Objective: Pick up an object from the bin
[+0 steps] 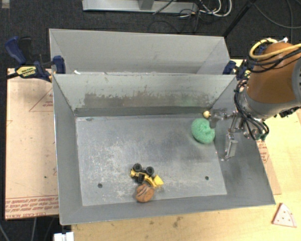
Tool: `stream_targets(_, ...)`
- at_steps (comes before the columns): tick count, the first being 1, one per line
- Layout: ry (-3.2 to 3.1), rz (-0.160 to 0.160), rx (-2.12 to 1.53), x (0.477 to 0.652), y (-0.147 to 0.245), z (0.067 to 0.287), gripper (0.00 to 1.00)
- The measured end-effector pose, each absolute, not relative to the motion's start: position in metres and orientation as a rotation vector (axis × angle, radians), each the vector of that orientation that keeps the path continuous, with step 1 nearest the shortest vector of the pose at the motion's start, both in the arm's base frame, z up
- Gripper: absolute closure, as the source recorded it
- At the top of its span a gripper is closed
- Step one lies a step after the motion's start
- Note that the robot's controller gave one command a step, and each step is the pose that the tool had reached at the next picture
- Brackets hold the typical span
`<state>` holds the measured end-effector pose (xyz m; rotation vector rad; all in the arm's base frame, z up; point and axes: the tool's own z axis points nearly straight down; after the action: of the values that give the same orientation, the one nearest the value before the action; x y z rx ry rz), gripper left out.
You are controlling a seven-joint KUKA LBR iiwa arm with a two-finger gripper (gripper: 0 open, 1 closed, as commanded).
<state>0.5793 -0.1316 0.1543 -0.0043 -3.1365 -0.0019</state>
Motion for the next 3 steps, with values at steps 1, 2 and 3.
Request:
stream_targets(1,-3.143,0.000,-0.001,0.581,-0.131,0.159,0.00)
stream_targets(2,-3.153,0.001,-0.099,0.632,-0.121,0.102,0.00)
stream_targets(3,-3.143,-0.001,0.032,0.624,-0.132,0.085,1.00)
